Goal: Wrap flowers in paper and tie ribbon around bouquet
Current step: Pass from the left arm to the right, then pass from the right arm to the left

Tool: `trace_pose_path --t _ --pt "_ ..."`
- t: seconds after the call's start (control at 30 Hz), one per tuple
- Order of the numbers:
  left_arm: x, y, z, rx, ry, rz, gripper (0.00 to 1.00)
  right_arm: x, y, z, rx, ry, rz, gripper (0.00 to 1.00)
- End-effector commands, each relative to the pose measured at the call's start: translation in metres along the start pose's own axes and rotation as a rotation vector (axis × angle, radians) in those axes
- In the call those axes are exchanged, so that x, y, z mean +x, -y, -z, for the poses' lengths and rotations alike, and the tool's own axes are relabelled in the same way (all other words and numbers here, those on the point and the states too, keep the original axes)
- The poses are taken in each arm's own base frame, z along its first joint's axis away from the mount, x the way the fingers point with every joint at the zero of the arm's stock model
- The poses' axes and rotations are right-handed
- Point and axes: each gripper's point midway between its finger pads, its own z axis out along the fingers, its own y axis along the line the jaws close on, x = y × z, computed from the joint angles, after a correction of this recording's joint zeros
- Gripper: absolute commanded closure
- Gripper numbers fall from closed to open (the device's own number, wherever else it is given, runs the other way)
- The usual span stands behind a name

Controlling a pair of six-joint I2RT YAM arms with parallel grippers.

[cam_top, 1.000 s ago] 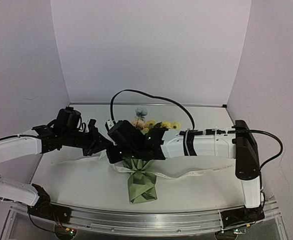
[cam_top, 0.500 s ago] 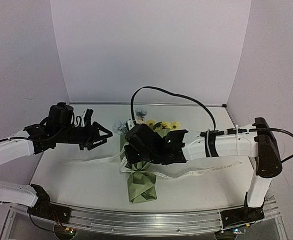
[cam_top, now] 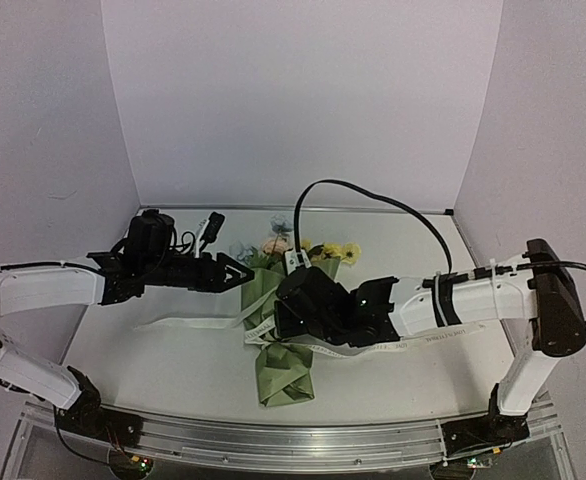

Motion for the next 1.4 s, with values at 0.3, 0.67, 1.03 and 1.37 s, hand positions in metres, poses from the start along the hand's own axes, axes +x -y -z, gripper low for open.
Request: trace_pose_path --t 0.3,0.67,1.03,1.37 --pt "-0.011 0.016 -0.043 0.147 0.021 -0.184 0.28 -0.029 -0.008 0.03 -0.151 0.173 -0.135 1.0" --pt "0.002 0.035 -0.047 0.311 -0.024 -0.144 0.28 -0.034 -0.004 0.041 -0.174 0.213 -0.144 1.0" --pt "0.026 0.049 -0.045 0.365 -0.065 -0.131 0.28 -0.04 -0.008 0.049 -0.198 0.233 -0.165 1.0" --pt "0.044 0.048 -0.053 0.344 -0.094 -0.128 0.47 -0.034 -0.005 0.042 -0.171 0.218 -0.17 1.0"
